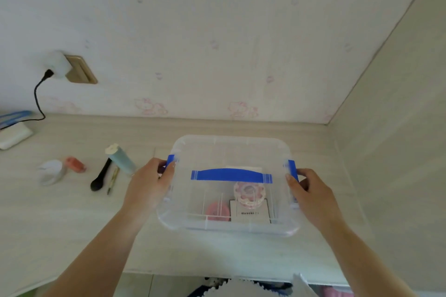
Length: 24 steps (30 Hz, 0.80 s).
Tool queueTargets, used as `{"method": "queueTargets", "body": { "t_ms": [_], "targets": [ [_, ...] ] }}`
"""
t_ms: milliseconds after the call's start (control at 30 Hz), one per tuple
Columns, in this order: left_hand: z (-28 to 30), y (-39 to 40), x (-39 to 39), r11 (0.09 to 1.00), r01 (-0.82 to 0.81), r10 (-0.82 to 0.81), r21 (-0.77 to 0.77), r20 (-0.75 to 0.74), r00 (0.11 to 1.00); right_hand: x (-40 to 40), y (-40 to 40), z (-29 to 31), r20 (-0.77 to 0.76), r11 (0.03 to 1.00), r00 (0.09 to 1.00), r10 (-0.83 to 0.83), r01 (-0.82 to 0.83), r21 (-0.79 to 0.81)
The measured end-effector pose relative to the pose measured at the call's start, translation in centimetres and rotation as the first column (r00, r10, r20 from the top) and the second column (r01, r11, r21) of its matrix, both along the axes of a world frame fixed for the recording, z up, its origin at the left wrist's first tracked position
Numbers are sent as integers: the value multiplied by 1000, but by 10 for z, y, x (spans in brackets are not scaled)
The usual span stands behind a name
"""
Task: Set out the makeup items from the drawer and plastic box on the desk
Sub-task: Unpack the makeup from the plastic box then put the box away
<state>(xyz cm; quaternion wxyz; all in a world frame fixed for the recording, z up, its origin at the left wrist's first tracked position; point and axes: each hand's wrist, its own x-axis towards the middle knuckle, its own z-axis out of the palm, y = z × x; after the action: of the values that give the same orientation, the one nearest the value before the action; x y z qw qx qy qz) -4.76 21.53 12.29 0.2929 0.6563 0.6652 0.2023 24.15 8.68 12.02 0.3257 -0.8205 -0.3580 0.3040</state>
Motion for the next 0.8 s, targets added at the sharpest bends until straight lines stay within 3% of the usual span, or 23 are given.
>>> {"method": "queueTargets", "body": {
  "t_ms": [300,533,633,733,800],
  "targets": [
    [2,7,-5,996,84,-87,-40,-99,991,5,1,-9,-46,999,999,18,-17,35],
    [-19,-11,-12,982,10,40,-186,262,964,14,-1,-23,-375,982,907,-191,178,-69],
    [-21,-10,-9,982,-6,66,-190,312,948,17,-1,-33,-440,980,876,-198,168,-107],
    [-22,-5,-10,983,-71,120,-169,304,945,19,0,-34,-388,983,905,-174,180,-22],
    [-17,-11,-12,987,-122,150,-101,353,924,19,-6,-26,-236,981,960,-152,176,84]
  ]
}}
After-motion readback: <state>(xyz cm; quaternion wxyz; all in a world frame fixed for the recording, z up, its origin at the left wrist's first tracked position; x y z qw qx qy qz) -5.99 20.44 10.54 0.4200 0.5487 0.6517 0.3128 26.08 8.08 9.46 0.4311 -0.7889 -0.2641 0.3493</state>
